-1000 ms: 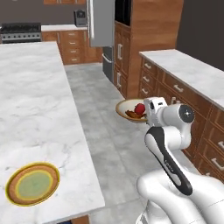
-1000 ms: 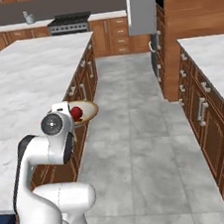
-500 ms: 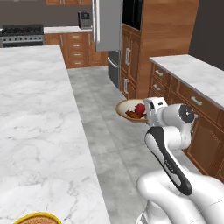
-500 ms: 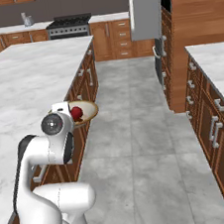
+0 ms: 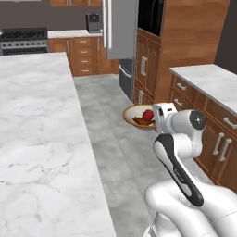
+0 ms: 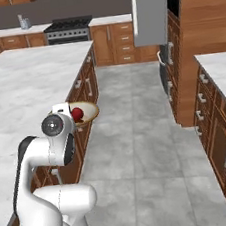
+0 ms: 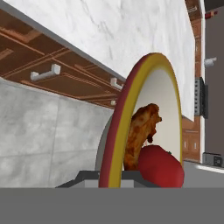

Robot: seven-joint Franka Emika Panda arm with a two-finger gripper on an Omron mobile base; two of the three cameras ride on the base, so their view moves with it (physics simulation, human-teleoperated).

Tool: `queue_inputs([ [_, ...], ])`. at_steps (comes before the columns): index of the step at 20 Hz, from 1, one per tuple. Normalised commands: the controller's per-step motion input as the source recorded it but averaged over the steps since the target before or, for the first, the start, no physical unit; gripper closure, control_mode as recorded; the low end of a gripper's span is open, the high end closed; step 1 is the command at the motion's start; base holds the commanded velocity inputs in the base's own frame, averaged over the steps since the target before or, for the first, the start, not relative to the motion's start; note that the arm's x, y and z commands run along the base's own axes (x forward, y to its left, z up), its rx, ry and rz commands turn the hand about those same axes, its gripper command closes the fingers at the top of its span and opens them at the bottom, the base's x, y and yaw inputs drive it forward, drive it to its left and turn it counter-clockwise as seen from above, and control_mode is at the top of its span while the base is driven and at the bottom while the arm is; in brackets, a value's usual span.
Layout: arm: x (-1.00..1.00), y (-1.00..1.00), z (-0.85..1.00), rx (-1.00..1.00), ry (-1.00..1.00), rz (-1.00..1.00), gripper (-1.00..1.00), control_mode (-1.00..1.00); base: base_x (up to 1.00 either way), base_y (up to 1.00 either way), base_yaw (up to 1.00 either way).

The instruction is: Pick the chicken drumstick and tomato from their plates and place them in the bowl. Then put the bowl in the fridge.

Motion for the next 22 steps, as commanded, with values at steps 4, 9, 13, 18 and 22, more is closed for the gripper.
queue_inputs([
  [4, 0.00, 0.00, 0.00, 0.00, 0.00, 0.00, 1.00, 1.00, 0.83, -0.11, 0.00],
  [9, 0.00, 0.00, 0.00, 0.00, 0.00, 0.00, 1.00, 1.00, 0.83, -0.10, 0.00],
  [13, 0.00, 0.00, 0.00, 0.00, 0.00, 0.00, 1.00, 1.00, 0.86, -0.07, 0.00],
  [18, 0.00, 0.00, 0.00, 0.00, 0.00, 0.00, 1.00, 1.00, 0.91, -0.03, 0.01],
  [22, 0.00, 0.00, 0.00, 0.00, 0.00, 0.00, 1.00, 1.00, 0.93, 0.00, 0.02],
])
